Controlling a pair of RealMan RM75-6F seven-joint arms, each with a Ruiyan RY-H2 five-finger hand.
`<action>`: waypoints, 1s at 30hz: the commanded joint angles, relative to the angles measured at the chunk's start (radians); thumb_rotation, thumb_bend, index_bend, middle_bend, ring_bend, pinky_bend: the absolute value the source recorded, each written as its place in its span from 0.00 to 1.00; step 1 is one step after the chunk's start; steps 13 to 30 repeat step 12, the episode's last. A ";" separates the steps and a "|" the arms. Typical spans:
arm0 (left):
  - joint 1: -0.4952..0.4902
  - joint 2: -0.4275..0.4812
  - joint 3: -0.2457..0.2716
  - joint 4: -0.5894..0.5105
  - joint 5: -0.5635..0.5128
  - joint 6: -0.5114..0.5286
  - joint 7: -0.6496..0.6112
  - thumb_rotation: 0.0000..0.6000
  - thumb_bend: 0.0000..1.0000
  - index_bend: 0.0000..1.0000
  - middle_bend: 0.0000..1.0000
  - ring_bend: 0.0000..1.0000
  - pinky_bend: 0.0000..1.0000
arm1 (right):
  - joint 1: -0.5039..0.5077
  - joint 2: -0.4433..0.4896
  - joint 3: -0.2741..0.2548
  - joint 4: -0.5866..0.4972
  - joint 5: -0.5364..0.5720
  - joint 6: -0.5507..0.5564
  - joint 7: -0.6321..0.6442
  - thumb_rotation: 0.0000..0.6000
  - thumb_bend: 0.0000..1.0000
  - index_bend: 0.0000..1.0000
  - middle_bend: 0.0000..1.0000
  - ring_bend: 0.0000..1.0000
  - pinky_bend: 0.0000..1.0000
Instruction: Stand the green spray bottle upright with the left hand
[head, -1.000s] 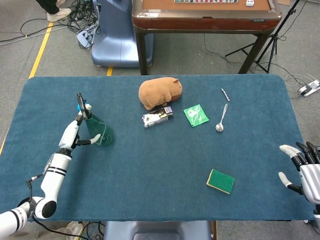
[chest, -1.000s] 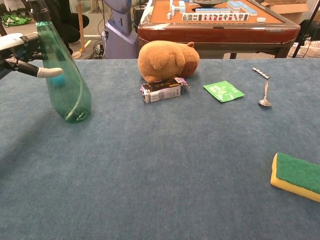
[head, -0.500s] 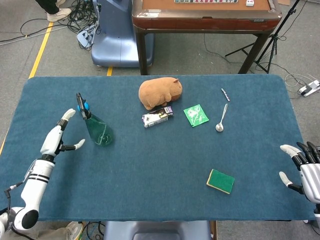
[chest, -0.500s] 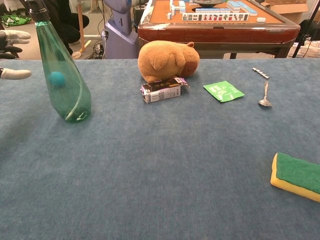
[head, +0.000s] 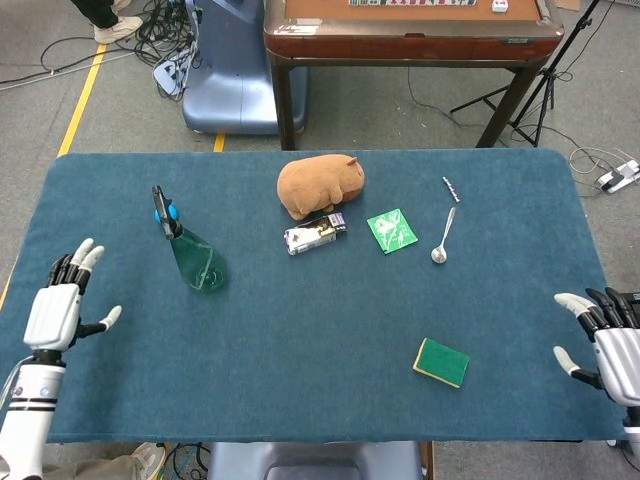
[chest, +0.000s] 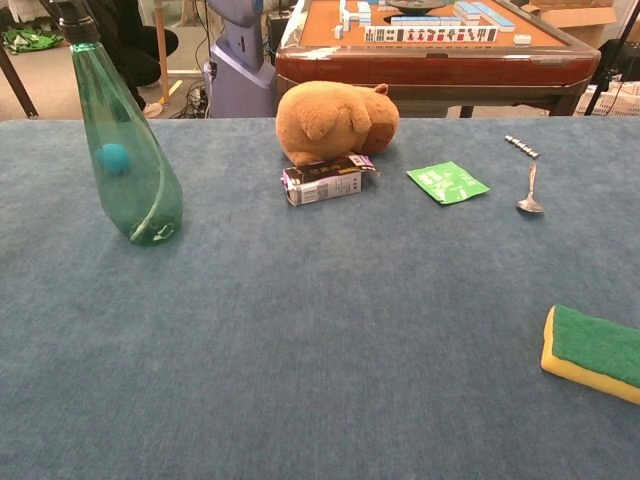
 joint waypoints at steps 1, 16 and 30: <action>0.050 0.004 0.047 0.002 0.070 0.068 0.074 1.00 0.28 0.08 0.00 0.00 0.00 | 0.002 0.001 -0.003 -0.005 -0.005 -0.004 0.005 1.00 0.29 0.22 0.24 0.09 0.08; 0.108 0.030 0.106 -0.063 0.164 0.116 0.180 1.00 0.28 0.09 0.00 0.00 0.00 | 0.007 -0.005 -0.010 -0.010 -0.013 -0.014 0.017 1.00 0.29 0.22 0.24 0.09 0.08; 0.108 0.030 0.106 -0.063 0.164 0.116 0.180 1.00 0.28 0.09 0.00 0.00 0.00 | 0.007 -0.005 -0.010 -0.010 -0.013 -0.014 0.017 1.00 0.29 0.22 0.24 0.09 0.08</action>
